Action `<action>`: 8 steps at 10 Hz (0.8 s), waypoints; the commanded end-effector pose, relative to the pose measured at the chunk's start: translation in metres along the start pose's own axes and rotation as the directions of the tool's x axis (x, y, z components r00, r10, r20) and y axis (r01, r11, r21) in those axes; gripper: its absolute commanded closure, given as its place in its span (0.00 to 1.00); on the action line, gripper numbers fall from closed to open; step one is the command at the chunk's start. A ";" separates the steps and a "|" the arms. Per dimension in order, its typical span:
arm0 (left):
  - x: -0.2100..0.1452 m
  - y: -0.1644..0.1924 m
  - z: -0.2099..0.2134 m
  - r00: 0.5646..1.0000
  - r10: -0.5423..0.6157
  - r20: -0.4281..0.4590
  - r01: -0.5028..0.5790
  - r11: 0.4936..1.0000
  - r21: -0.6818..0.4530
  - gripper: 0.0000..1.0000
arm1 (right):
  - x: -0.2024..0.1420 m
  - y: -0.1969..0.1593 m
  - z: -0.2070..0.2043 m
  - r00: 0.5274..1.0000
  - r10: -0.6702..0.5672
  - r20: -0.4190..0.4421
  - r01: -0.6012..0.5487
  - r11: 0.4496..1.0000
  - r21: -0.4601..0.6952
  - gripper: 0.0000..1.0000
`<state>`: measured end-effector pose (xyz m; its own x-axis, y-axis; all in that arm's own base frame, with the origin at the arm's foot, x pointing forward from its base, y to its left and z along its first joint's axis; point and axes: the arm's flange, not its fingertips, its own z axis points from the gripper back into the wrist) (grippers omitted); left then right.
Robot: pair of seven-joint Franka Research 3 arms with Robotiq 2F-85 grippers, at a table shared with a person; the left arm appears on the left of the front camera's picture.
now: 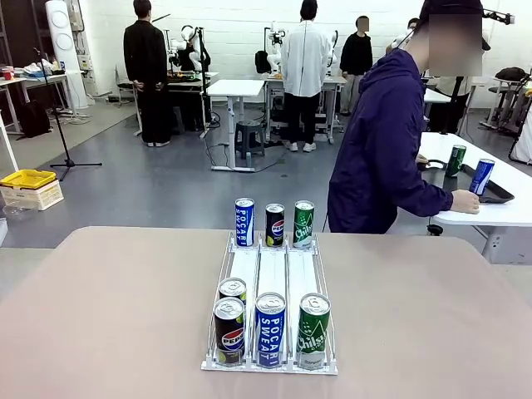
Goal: Retrieve and hand over the desired beverage to the person.
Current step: Place the picked can on the Handle tray extended by the person.
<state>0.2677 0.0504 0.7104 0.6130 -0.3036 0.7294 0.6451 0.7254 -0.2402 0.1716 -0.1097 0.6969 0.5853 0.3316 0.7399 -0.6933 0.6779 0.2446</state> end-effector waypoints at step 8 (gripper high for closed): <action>-0.003 -0.001 -0.001 1.000 -0.007 -0.006 0.007 1.000 0.006 0.00 | 0.001 0.000 0.001 1.000 0.009 0.002 -0.009 1.000 0.015 0.00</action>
<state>0.2677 0.0504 0.7104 0.6130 -0.3036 0.7294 0.6451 0.7254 -0.2402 0.1716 -0.1097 0.6969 0.5853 0.3316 0.7399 -0.6933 0.6779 0.2446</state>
